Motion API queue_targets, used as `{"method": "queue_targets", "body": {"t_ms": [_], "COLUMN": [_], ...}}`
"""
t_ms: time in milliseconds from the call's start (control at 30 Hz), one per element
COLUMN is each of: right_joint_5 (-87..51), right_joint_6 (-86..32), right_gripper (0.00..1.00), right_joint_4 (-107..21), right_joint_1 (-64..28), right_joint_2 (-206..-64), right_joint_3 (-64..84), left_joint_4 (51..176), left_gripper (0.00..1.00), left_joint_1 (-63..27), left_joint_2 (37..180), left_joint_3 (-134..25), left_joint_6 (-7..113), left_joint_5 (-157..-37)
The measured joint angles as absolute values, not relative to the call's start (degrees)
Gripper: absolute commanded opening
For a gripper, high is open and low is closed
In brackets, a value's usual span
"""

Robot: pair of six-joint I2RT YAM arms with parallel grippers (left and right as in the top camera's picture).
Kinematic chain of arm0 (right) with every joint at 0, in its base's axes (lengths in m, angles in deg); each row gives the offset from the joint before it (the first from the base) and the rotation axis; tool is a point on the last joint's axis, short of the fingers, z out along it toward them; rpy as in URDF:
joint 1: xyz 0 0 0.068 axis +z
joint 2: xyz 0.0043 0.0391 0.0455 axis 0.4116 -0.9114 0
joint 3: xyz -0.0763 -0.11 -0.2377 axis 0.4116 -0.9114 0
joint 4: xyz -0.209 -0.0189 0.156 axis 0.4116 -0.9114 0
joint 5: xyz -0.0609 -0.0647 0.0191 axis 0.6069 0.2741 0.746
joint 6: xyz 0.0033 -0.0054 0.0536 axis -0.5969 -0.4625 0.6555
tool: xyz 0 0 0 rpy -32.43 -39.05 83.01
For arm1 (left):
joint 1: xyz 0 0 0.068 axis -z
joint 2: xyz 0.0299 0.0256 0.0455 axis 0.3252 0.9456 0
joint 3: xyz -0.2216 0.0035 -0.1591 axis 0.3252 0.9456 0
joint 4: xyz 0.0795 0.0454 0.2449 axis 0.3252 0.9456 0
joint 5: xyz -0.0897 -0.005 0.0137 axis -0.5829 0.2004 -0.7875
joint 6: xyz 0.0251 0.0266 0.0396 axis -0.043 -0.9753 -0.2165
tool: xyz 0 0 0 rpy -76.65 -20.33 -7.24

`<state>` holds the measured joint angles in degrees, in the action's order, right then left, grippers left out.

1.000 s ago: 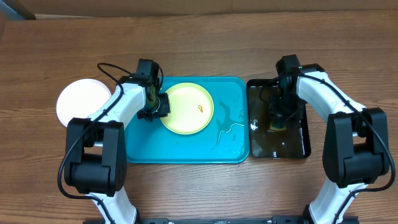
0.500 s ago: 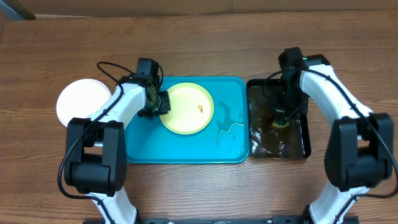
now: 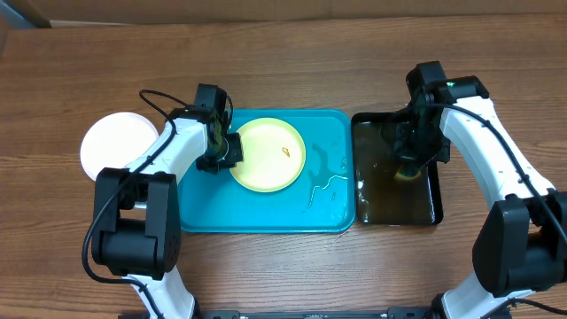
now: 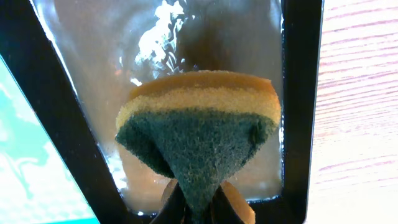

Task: Clean dirty plates on tray and stack at the side
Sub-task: 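Lift the sponge and carry it left over the yellow plate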

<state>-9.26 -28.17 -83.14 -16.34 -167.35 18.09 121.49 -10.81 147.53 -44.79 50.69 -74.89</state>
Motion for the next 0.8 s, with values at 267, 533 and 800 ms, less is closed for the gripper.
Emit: {"method": "queue_targets", "body": {"t_ms": [267, 533, 800], "right_joint_5": [-8.9, -2.1, 8.0], "right_joint_6": [-28.9, -29.0, -29.1], "right_gripper": [0.04, 0.04, 0.04], "right_joint_4": [-84.2, -85.2, -85.6], "right_joint_1": [-16.3, -12.9, -4.7], "right_joint_2": [-167.3, -167.3, -167.3], "right_joint_3": [18.8, 19.9, 21.3], "left_joint_4": [119.6, 121.2, 121.8], "left_gripper": [0.04, 0.04, 0.04], "left_joint_1": [-10.8, -10.8, -10.8], "left_joint_2": [147.6, 147.4, 147.4], "left_joint_3": [-44.7, -44.7, -44.7], "left_joint_6": [50.8, 50.8, 50.8], "left_joint_5": [-74.4, -76.9, -77.6]}}
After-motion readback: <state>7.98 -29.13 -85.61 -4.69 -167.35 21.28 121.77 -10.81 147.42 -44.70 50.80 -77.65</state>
